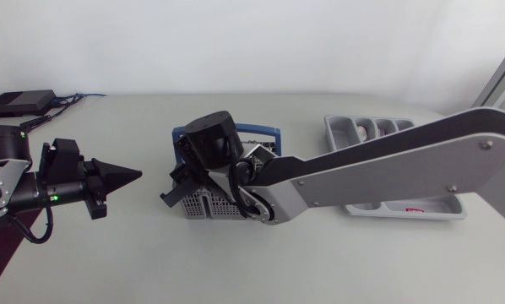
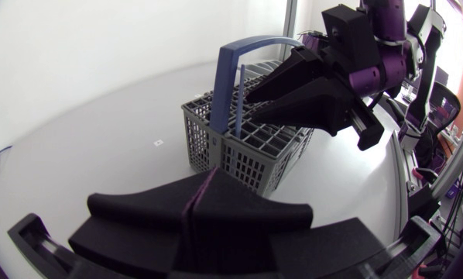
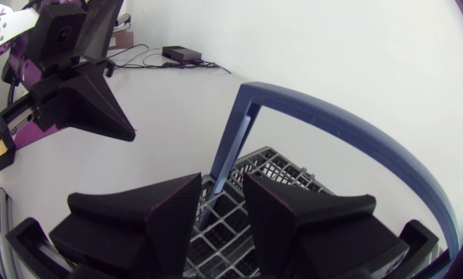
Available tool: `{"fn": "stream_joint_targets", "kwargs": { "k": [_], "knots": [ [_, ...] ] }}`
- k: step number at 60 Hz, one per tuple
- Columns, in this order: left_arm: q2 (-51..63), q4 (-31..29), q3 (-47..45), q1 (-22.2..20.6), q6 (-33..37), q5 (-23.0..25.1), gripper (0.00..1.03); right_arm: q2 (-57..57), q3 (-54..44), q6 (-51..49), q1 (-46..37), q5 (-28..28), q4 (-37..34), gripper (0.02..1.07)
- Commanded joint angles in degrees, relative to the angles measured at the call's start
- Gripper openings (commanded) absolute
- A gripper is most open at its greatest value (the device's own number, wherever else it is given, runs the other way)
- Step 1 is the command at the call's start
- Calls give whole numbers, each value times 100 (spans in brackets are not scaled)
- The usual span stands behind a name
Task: Unload the cutlery basket into the drawer organizer.
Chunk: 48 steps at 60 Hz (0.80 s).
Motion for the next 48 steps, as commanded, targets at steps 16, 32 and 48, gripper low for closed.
{"fn": "stream_joint_targets", "kwargs": {
  "k": [16,32,48],
  "knots": [
    [379,49,95,239,140,271,17,59,-74,96,-87,29,413,57],
    [731,40,333,362,228,368,17,287,75,113,-140,-42,509,57],
    [951,40,473,362,281,395,17,472,348,104,-148,-77,544,46]
  ]
}}
